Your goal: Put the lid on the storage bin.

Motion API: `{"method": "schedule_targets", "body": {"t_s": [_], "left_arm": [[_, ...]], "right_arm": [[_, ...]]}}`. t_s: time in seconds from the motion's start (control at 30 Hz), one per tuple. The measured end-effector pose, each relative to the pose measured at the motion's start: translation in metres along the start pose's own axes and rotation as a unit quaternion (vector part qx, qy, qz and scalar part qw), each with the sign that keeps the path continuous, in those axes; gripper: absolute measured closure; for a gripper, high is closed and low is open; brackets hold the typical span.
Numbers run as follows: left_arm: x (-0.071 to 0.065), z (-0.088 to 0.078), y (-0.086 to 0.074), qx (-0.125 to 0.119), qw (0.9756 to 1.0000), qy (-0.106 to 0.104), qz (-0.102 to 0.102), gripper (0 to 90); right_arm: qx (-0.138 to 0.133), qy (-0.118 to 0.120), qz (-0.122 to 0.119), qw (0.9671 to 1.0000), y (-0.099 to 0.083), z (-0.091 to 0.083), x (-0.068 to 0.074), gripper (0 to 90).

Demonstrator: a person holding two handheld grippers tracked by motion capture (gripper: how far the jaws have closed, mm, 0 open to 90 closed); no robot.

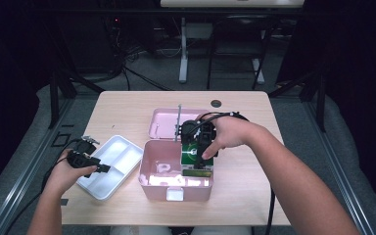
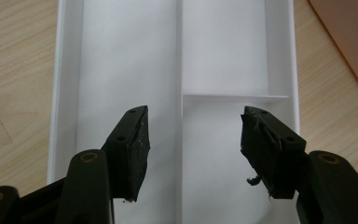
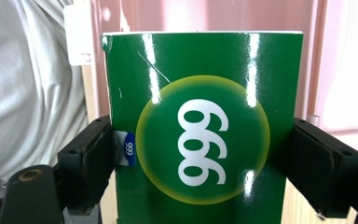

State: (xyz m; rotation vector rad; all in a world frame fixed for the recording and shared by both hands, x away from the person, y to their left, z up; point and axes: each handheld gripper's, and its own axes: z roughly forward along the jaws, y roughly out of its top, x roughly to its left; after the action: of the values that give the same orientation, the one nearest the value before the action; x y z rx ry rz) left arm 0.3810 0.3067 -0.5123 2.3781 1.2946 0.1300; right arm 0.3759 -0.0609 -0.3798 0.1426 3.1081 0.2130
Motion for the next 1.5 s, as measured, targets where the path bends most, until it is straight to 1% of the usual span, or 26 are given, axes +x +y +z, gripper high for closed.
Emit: {"method": "schedule_targets", "body": {"t_s": [0.13, 0.2, 0.33, 0.53, 0.57, 0.7, 0.8, 0.97, 1.07, 1.13, 1.5], "left_arm": [[0.000, 0.000, 0.000, -0.002, 1.0000, 0.001, -0.001, 42.0], [0.000, -0.001, 0.000, -0.003, 1.0000, 0.001, -0.001, 42.0], [0.001, 0.000, 0.000, -0.002, 1.0000, 0.000, -0.001, 42.0], [0.001, 0.000, 0.000, 0.000, 1.0000, 0.001, -0.001, 42.0], [0.001, 0.000, 0.000, 0.000, 1.0000, 0.000, 0.000, 42.0], [0.001, 0.000, 0.000, -0.001, 1.0000, 0.001, -0.002, 42.0], [0.001, 0.000, 0.000, -0.001, 1.0000, 0.002, -0.001, 42.0], [0.001, 0.001, 0.000, 0.001, 1.0000, 0.002, -0.001, 42.0], [0.001, 0.001, 0.000, 0.001, 1.0000, 0.002, -0.001, 42.0], [0.001, 0.001, 0.000, 0.000, 1.0000, 0.002, -0.002, 42.0], [0.001, 0.000, 0.000, 0.000, 1.0000, 0.002, -0.003, 42.0]], "right_arm": [[0.004, 0.002, 0.001, 1.0000, 0.001, 0.012, -0.002, 15.9], [0.006, -0.002, -0.005, 1.0000, 0.001, 0.019, -0.004, 15.9], [0.013, -0.004, -0.007, 0.9999, 0.000, 0.032, -0.006, 15.8], [0.012, 0.005, -0.004, 0.9999, -0.001, 0.049, -0.008, 15.7], [0.011, 0.004, -0.008, 0.9999, -0.001, 0.052, -0.009, 15.7], [0.009, 0.010, -0.002, 0.9999, -0.002, 0.064, -0.011, 15.6], [0.011, 0.005, 0.000, 0.9999, -0.002, 0.071, -0.013, 15.5], [0.007, 0.000, 0.004, 1.0000, -0.002, 0.079, -0.015, 15.3], [0.010, -0.001, 0.000, 0.9999, -0.002, 0.081, -0.014, 15.2], [0.013, -0.003, -0.002, 0.9999, -0.002, 0.082, -0.014, 15.2], [0.025, -0.002, 0.005, 0.9997, -0.003, 0.086, -0.015, 14.8]]}}
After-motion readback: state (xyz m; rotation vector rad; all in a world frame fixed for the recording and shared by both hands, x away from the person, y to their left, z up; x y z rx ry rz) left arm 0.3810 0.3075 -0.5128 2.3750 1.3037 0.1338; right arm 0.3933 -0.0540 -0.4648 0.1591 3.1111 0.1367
